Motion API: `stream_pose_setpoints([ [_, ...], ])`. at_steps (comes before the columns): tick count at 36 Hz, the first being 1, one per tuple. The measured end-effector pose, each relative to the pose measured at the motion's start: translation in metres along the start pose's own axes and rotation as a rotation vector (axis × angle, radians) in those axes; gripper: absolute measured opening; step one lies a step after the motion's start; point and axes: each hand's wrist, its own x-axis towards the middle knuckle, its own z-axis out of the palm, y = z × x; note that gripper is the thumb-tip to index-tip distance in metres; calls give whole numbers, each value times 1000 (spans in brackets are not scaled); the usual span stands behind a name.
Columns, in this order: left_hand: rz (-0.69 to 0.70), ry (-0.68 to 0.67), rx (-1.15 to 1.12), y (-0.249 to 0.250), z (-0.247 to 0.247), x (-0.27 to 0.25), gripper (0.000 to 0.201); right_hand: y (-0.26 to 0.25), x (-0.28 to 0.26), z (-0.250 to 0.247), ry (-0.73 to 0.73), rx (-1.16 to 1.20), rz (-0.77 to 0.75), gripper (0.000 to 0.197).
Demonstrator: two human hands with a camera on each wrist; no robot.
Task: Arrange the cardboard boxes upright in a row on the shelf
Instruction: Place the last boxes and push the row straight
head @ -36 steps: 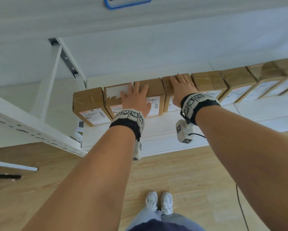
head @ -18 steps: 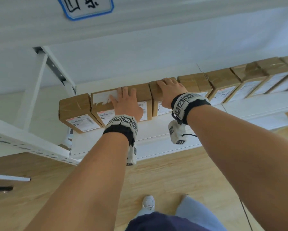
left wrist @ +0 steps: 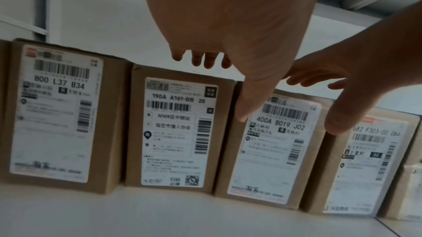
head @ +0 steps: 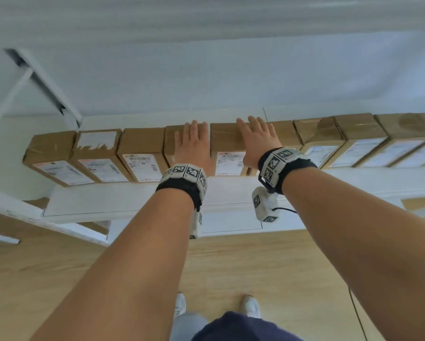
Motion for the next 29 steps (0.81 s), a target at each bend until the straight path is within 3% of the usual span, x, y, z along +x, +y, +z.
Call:
stream_pose_setpoints([
  [8, -97, -89, 4, 23, 2, 0, 101, 42, 0, 4, 5, -36, -35, 97],
  [18, -127, -34, -45, 27, 8, 0, 79, 63, -1, 15, -29, 4, 0, 90],
  [29, -121, -21, -65, 27, 6, 0, 73, 62, -3, 24, -16, 9, 11, 86],
])
